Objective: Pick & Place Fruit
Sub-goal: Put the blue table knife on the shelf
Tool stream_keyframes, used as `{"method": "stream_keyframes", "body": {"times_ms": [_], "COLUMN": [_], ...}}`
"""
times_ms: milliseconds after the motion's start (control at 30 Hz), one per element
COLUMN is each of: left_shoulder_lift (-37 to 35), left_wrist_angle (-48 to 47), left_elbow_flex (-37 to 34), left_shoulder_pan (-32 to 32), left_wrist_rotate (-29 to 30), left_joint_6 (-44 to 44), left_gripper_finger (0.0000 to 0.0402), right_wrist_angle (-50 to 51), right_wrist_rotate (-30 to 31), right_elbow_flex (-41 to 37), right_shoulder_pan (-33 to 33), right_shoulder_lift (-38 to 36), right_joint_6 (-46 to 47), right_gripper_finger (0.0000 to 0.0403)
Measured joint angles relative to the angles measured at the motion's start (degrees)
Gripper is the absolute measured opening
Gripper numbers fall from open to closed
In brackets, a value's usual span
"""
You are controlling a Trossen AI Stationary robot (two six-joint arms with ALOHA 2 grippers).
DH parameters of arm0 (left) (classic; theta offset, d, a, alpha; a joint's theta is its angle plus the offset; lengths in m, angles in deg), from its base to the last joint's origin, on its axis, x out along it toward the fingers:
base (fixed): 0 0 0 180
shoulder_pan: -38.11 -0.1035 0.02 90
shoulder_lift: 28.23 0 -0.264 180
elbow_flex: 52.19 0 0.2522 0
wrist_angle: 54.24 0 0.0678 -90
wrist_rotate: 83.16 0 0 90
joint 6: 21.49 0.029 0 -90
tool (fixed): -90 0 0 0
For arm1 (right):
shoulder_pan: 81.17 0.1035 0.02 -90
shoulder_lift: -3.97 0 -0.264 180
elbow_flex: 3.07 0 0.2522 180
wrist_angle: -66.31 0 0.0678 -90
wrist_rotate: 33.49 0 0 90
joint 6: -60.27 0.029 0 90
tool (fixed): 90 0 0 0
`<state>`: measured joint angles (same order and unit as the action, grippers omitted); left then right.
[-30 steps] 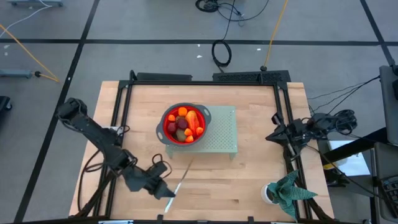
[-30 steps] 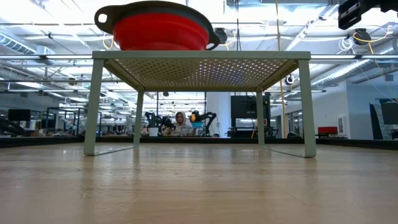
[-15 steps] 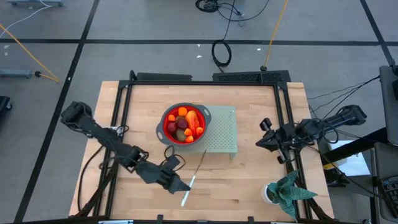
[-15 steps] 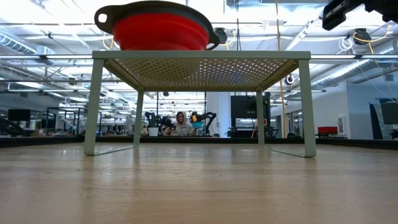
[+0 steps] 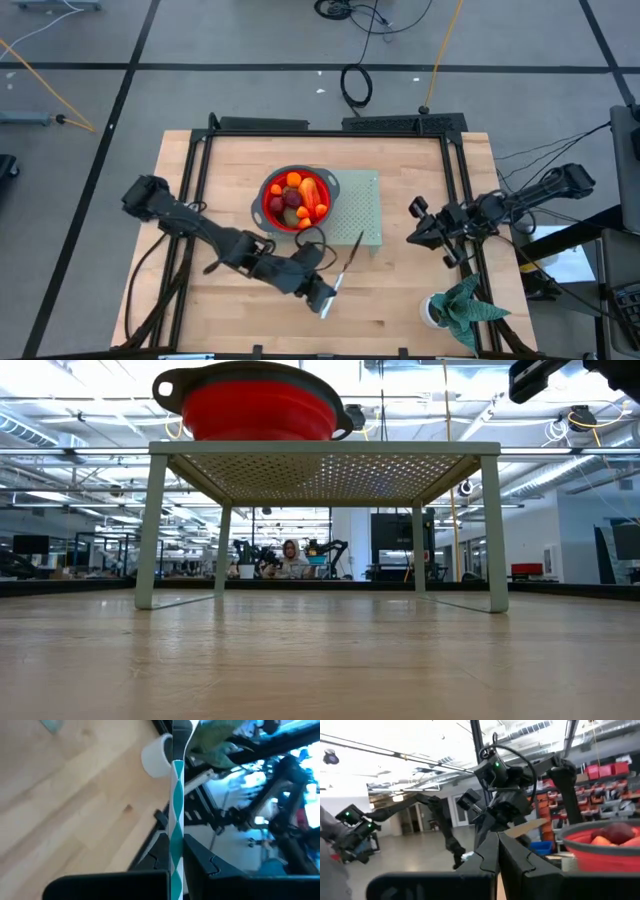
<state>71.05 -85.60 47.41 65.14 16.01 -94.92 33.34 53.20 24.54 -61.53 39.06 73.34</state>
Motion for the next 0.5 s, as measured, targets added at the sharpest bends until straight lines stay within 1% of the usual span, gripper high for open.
{"method": "stream_keyframes", "body": {"times_ms": [133,267,500], "left_shoulder_lift": [2.88,5.65,8.96], "left_wrist_angle": [-0.21,-0.28,-0.11], "left_elbow_flex": [3.87,7.00,11.69], "left_shoulder_pan": [-1.52,-3.22,-6.15], "left_wrist_rotate": [1.33,2.64,6.92], "left_joint_6": [2.32,4.56,8.70], "left_gripper_finger": [0.0014,0.0014,0.0014], "right_wrist_angle": [0.21,0.14,-0.19], "right_wrist_rotate": [-0.58,-2.83,-2.84], "right_elbow_flex": [-0.02,-0.02,-0.01], "right_shoulder_pan": [-0.02,0.00,-0.02], "right_shoulder_lift": [1.69,2.80,3.40], "right_joint_6": [2.62,2.76,2.77], "right_gripper_finger": [0.0000,0.0000,0.0000]}}
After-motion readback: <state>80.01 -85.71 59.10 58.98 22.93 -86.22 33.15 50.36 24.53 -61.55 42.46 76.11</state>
